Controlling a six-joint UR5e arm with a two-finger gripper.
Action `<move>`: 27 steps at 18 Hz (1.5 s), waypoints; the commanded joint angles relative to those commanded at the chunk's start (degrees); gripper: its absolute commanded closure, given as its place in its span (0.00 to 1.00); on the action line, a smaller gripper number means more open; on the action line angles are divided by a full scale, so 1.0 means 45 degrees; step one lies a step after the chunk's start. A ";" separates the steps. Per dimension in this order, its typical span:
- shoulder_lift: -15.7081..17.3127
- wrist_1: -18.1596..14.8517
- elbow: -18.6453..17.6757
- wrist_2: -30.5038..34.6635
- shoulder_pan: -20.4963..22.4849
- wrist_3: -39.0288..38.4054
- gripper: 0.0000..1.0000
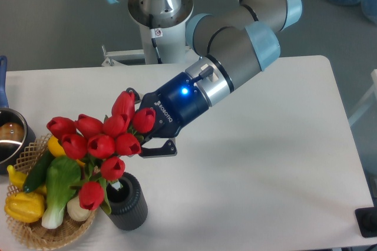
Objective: Insert the flowers into the vase
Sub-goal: 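Lower the tulip stems down into the black vase opening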
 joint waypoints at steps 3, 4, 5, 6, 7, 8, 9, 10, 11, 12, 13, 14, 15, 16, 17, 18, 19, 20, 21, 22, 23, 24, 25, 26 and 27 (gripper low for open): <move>-0.0176 0.0000 0.0000 0.0000 0.0000 0.0097 1.00; -0.0254 0.0019 0.0000 0.0000 0.0000 0.0175 1.00; -0.0332 0.0020 0.0000 0.0000 0.0000 0.0234 1.00; -0.0410 0.0039 0.0000 0.0000 0.0000 0.0254 1.00; -0.0527 0.0078 -0.0019 0.0000 0.0000 0.0293 1.00; -0.0625 0.0097 -0.0020 0.0019 0.0000 0.0409 1.00; -0.0742 0.0098 -0.0020 0.0020 -0.0019 0.0526 1.00; -0.0839 0.0098 0.0000 0.0020 -0.0020 0.0624 1.00; -0.0937 0.0098 -0.0019 0.0020 -0.0020 0.0702 1.00; -0.1015 0.0098 -0.0020 0.0020 -0.0020 0.0800 1.00; -0.1055 0.0098 -0.0020 0.0020 -0.0039 0.0839 1.00; -0.1133 0.0098 -0.0020 0.0020 -0.0078 0.0917 1.00; -0.1172 0.0098 -0.0020 0.0020 -0.0078 0.0957 1.00; -0.1211 0.0098 -0.0039 0.0039 -0.0078 0.0976 1.00; -0.1289 0.0098 -0.0058 0.0039 -0.0078 0.1035 1.00; -0.1386 0.0098 -0.0059 0.0039 -0.0078 0.1132 1.00; -0.1426 0.0098 -0.0078 0.0039 -0.0078 0.1249 1.00; -0.1484 0.0098 -0.0136 0.0058 -0.0078 0.1327 1.00; -0.1524 0.0098 -0.0195 0.0059 -0.0097 0.1425 1.00; -0.1524 0.0098 -0.0311 0.0059 -0.0098 0.1561 1.00; -0.1524 0.0098 -0.0409 0.0059 -0.0098 0.1737 1.00; -0.1524 0.0098 -0.0545 0.0059 -0.0098 0.1912 1.00; -0.1524 0.0098 -0.0702 0.0097 -0.0098 0.2030 1.00; -0.1524 0.0098 -0.0838 0.0136 -0.0098 0.2205 0.98; -0.1563 0.0098 -0.0975 0.0175 -0.0098 0.2458 0.97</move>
